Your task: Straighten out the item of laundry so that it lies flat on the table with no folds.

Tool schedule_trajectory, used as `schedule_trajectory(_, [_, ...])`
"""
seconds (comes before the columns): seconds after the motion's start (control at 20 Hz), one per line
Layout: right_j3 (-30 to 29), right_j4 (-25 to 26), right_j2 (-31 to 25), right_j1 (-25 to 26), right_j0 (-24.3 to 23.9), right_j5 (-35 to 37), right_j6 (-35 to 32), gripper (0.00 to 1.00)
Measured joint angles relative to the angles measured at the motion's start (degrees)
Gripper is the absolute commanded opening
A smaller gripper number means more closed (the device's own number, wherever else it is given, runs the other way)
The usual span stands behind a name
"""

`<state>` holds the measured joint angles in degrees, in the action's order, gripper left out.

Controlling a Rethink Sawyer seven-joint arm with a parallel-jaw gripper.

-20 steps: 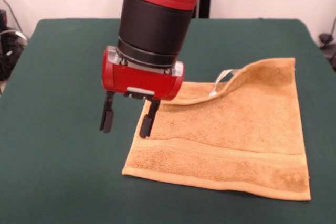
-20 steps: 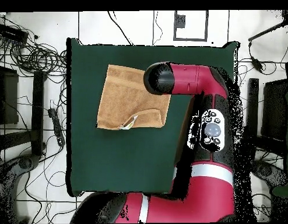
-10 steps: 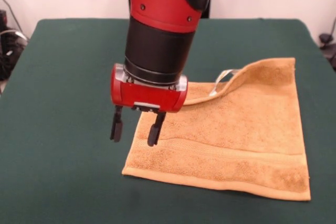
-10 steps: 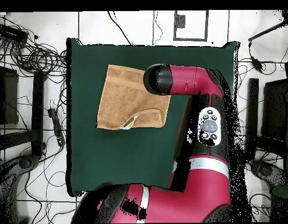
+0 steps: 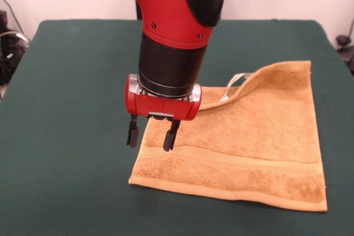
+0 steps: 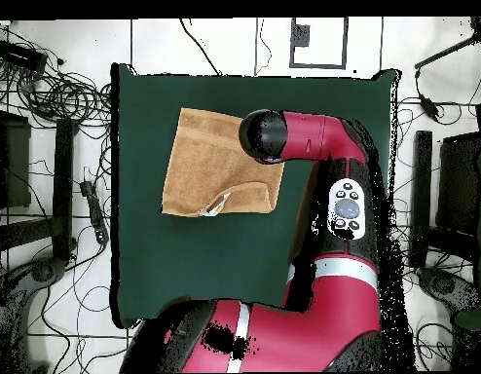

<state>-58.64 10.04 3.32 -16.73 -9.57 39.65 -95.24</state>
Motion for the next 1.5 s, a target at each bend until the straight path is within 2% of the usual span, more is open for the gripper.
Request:
schedule_trajectory(0.85, [-0.01, -6.41, -0.93, -2.61, -0.66, 2.46, 0.00, 1.00])
schedule_trajectory(1.5, [-0.02, -10.08, -1.19, -2.14, -0.75, 2.46, 0.00, 1.00])
